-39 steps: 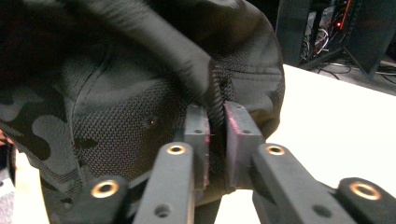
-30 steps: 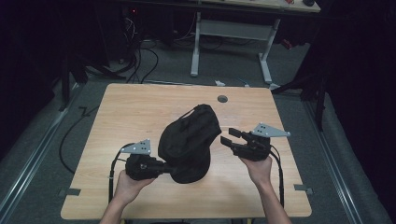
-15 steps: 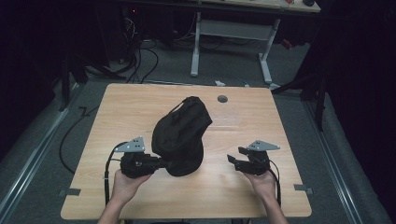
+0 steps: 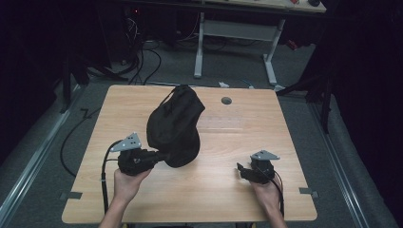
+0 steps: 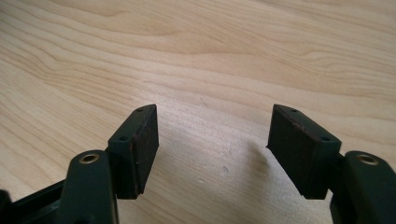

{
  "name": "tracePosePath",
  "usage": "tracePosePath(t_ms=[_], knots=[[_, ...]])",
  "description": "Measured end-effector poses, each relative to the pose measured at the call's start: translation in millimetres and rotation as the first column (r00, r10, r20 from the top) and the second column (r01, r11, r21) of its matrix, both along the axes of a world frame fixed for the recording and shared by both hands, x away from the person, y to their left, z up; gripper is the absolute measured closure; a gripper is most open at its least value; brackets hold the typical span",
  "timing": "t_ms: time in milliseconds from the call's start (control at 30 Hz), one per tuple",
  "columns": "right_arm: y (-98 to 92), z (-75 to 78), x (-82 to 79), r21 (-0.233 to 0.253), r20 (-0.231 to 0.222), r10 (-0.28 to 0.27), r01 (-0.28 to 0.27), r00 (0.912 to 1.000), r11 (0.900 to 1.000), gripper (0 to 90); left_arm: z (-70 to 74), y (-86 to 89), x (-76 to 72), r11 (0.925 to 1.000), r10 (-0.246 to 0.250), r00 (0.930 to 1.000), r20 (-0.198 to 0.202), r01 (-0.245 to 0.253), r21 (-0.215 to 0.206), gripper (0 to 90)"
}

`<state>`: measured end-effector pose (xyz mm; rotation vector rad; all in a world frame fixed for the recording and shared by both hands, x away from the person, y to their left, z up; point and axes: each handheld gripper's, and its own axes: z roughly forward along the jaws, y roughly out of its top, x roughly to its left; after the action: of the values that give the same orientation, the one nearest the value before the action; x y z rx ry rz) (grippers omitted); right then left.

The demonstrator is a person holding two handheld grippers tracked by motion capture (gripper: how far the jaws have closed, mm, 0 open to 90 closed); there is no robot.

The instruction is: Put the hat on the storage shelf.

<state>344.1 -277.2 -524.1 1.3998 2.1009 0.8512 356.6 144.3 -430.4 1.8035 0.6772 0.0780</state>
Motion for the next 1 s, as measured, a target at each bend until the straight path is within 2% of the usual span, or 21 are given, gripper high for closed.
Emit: tracePosePath(t_ms=[100,133,233,467,733,1000], knots=[[-0.2,-5.1,0.6,-0.004,-0.002,-0.005,0.005,1.0,1.0,30.8,2.5,-0.2,3.1,0.9997,0.023,0.9997,0.012,-0.023,0.01,85.9],[-1.0,-6.7,0.7,0.008,0.006,-0.008,0.008,1.0,1.0,30.4,3.5,-0.3,4.2,0.9995,0.029,0.9994,0.016,-0.03,0.01,85.9],[-2.8,-6.9,2.2,0.028,-0.008,-0.03,0.03,0.9995,0.999,29.9,6.4,-0.4,8.1,0.9987,0.05,0.9984,0.027,-0.05,0.007,86.0],[-3.5,-7.0,3.5,0.03,-0.006,-0.04,0.04,0.9992,0.999,30.4,13.1,-2.7,20.3,0.9965,0.084,0.9957,0.04,-0.084,0.004,85.9],[-3.3,-6.9,3.4,0.028,-0.007,-0.038,0.038,0.9993,0.999,30.3,24.9,-9.9,36.7,0.9906,0.121,0.9901,0.071,-0.125,0.056,85.9],[-3.3,-6.9,3.4,0.028,-0.006,-0.037,0.037,0.9993,0.999,30.3,32.1,-15.2,54.6,0.9819,0.167,0.9814,0.096,-0.174,0.075,86.0]])
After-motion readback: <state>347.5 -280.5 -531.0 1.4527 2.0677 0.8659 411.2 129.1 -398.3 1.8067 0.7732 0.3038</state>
